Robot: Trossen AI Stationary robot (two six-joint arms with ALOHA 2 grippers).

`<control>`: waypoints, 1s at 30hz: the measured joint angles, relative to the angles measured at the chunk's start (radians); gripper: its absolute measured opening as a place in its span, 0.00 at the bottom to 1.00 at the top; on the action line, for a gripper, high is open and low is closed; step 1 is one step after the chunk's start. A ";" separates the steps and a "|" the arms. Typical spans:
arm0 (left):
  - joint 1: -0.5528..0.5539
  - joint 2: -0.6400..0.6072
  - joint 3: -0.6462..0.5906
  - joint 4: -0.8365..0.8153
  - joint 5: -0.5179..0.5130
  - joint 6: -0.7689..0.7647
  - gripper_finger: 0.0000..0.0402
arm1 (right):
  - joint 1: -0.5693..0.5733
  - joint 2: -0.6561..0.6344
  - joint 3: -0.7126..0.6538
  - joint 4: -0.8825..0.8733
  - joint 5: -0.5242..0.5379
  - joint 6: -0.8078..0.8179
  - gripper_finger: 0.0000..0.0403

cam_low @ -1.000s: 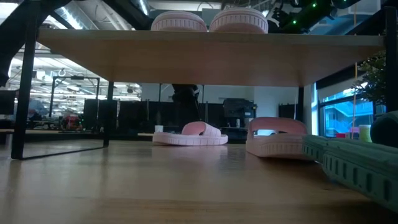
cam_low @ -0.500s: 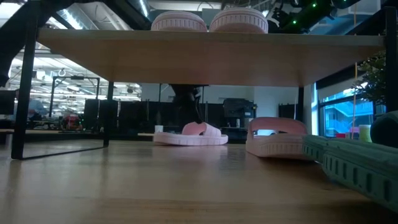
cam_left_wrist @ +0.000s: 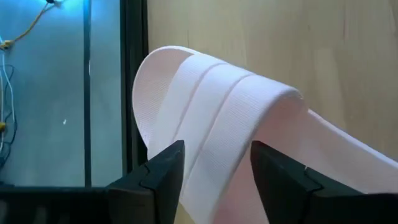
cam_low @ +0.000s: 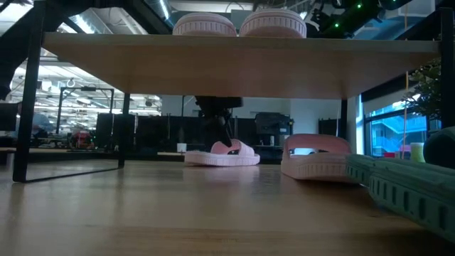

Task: Pick and place slides into the shelf
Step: Put the pink slipper under the shelf

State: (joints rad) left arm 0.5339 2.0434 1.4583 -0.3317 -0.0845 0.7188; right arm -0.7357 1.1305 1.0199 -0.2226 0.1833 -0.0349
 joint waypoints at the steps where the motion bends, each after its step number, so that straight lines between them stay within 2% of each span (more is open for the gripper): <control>1: 0.000 0.000 0.000 0.003 0.000 0.000 0.41 | 0.000 0.000 0.000 0.000 0.000 0.000 0.66; 4: -0.004 0.000 0.000 0.005 0.013 -0.001 0.32 | 0.000 0.000 0.000 0.000 0.000 0.000 0.66; 11: -0.005 0.000 0.000 0.007 0.050 -0.009 0.03 | 0.000 0.000 0.000 -0.001 0.000 0.004 0.66; 15: -0.005 0.000 0.000 0.015 0.035 -0.032 0.03 | 0.000 0.000 0.000 -0.008 0.000 0.005 0.66; 20: -0.015 0.000 0.014 0.009 -0.045 -0.028 0.01 | 0.000 0.000 0.000 -0.014 0.000 0.030 0.66; 28: -0.008 0.000 0.174 -0.125 -0.085 -0.087 0.01 | -0.031 0.000 0.000 -0.007 -0.004 0.250 0.66; 30: -0.008 0.000 0.223 -0.164 -0.109 -0.083 0.01 | -0.044 0.000 0.000 -0.006 -0.035 0.288 0.66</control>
State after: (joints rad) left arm 0.5259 2.0433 1.6811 -0.4956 -0.1934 0.6353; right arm -0.7796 1.1305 1.0199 -0.2286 0.1485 0.2528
